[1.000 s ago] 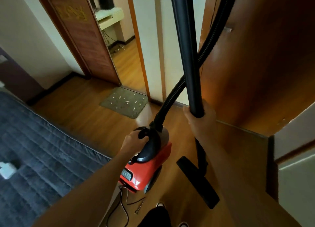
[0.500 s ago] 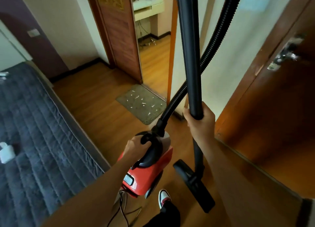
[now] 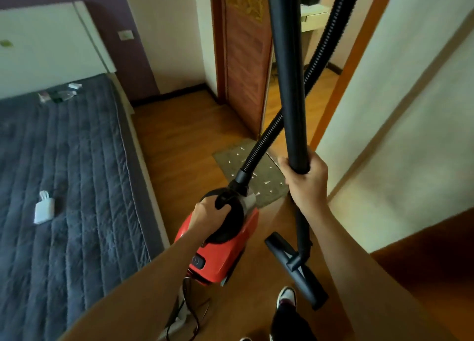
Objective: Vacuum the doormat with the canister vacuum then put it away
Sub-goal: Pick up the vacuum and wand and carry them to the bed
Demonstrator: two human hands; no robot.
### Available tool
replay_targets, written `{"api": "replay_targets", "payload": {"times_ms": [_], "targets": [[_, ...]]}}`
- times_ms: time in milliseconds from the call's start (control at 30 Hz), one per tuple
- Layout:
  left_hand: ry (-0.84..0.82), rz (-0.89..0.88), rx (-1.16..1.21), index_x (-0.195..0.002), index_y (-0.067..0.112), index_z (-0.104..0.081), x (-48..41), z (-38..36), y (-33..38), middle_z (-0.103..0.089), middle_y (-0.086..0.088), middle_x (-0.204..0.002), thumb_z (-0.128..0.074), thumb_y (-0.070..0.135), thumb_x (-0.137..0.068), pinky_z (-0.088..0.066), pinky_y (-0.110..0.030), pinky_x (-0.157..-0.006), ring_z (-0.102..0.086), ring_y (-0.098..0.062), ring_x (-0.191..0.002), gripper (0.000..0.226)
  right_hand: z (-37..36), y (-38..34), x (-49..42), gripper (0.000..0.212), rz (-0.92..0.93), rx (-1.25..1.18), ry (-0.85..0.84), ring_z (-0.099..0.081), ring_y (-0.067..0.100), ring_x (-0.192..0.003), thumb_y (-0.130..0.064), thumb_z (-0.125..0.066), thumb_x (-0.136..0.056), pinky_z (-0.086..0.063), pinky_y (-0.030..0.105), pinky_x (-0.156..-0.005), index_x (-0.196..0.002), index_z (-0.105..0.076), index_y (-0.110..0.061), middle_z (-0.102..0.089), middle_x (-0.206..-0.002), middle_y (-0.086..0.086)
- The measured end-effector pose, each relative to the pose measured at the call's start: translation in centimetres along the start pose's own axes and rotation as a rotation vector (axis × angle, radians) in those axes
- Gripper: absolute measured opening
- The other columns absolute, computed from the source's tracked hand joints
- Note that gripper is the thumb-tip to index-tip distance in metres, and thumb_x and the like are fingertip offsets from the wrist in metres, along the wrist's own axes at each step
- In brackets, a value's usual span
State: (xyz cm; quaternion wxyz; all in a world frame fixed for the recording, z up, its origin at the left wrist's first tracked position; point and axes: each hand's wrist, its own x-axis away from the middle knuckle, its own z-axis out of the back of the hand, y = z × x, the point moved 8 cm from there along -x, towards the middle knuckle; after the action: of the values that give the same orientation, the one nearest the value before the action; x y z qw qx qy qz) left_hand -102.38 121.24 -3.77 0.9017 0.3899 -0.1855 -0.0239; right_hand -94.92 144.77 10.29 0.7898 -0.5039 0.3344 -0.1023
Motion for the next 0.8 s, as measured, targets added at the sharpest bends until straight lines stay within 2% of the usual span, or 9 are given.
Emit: {"api": "replay_targets", "payload": {"times_ms": [67,167,267,367,467,533,600,700,800], "targets": [[0.013,0.047,0.005,-0.107,0.017,-0.063,-2.6,0.6,0.1,-0.061,-0.001,-0.080,-0.058,0.027,-0.094,-0.048,-0.029,-0.058,-0.063,-0.022,-0.071,0.017,-2.1,1.2,-2.8,0.014,0.017,-0.012,-0.042,-0.057,0.028,-0.057,-0.036,-0.071,-0.087,-0.049,0.037,-0.054,-0.083,-0.058,-0.033,-0.053,-0.062,-0.001],[0.063,0.091,0.023,-0.111,0.016,-0.065,-6.8,1.8,0.4,-0.066,-0.005,-0.089,-0.060,0.028,-0.092,-0.054,-0.032,-0.064,-0.067,-0.026,-0.079,0.023,-5.4,3.4,-7.6,0.014,0.035,-0.036,-0.085,-0.057,0.031,-0.057,-0.040,-0.070,-0.086,-0.050,0.042,-0.052,-0.083,-0.056,-0.038,-0.054,-0.062,0.004],[0.100,0.142,0.025,-0.116,0.014,-0.064,-11.8,3.1,1.0,-0.066,-0.009,-0.097,-0.060,0.028,-0.093,-0.057,-0.036,-0.070,-0.067,-0.027,-0.086,0.027,-8.9,5.7,-13.0,0.017,0.042,-0.072,-0.132,-0.056,0.031,-0.055,-0.033,-0.072,-0.087,-0.047,0.041,-0.050,-0.080,-0.057,-0.032,-0.055,-0.060,0.006],[0.133,0.187,0.026,-0.124,0.014,-0.063,-17.1,4.4,2.3,-0.062,-0.005,-0.097,-0.059,0.027,-0.095,-0.051,-0.030,-0.065,-0.063,-0.025,-0.087,0.032,-12.8,8.0,-19.1,0.019,0.041,-0.127,-0.189,-0.054,0.034,-0.052,-0.033,-0.072,-0.087,-0.045,0.043,-0.048,-0.078,-0.057,-0.027,-0.053,-0.058,0.011],[0.179,0.242,0.044,-0.125,0.017,-0.062,-21.5,6.0,3.6,-0.060,0.001,-0.089,-0.058,0.027,-0.095,-0.050,-0.030,-0.063,-0.063,-0.023,-0.081,0.031,-16.5,9.3,-24.6,0.025,0.040,-0.145,-0.262,-0.054,0.031,-0.052,-0.030,-0.074,-0.089,-0.044,0.036,-0.048,-0.075,-0.053,-0.036,-0.053,-0.058,0.010],[0.218,0.265,0.056,-0.125,0.017,-0.062,-24.3,7.3,4.4,-0.060,0.002,-0.083,-0.058,0.028,-0.095,-0.049,-0.029,-0.057,-0.062,-0.021,-0.072,0.031,-18.8,9.8,-28.1,0.032,0.023,-0.195,-0.317,-0.052,0.027,-0.051,-0.020,-0.075,-0.091,-0.042,0.029,-0.048,-0.075,-0.053,-0.036,-0.051,-0.058,0.007],[0.247,0.282,0.055,-0.127,0.018,-0.061,-26.9,8.7,5.2,-0.062,-0.002,-0.085,-0.059,0.029,-0.095,-0.051,-0.030,-0.059,-0.062,-0.023,-0.072,0.034,-21.0,10.1,-31.4,0.032,0.026,-0.227,-0.376,-0.050,0.022,-0.050,-0.015,-0.075,-0.093,-0.041,0.025,-0.049,-0.076,-0.054,-0.033,-0.051,-0.059,0.002],[0.298,0.296,0.070,-0.126,0.019,-0.062,-30.2,10.8,6.1,-0.062,-0.004,-0.086,-0.060,0.030,-0.093,-0.054,-0.035,-0.067,-0.061,-0.025,-0.074,0.035,-23.9,10.2,-35.3,0.029,0.052,-0.267,-0.410,-0.052,0.022,-0.052,-0.016,-0.075,-0.092,-0.043,0.027,-0.052,-0.078,-0.056,-0.033,-0.052,-0.060,-0.002],[0.342,0.315,0.079,-0.125,0.019,-0.062,-33.4,12.9,6.5,-0.062,-0.004,-0.081,-0.060,0.030,-0.093,-0.051,-0.031,-0.060,-0.061,-0.023,-0.067,0.034,-26.8,10.6,-38.5,0.028,0.077,-0.279,-0.432,-0.054,0.022,-0.052,-0.016,-0.075,-0.092,-0.045,0.028,-0.053,-0.079,-0.056,-0.033,-0.053,-0.060,-0.002]]}}
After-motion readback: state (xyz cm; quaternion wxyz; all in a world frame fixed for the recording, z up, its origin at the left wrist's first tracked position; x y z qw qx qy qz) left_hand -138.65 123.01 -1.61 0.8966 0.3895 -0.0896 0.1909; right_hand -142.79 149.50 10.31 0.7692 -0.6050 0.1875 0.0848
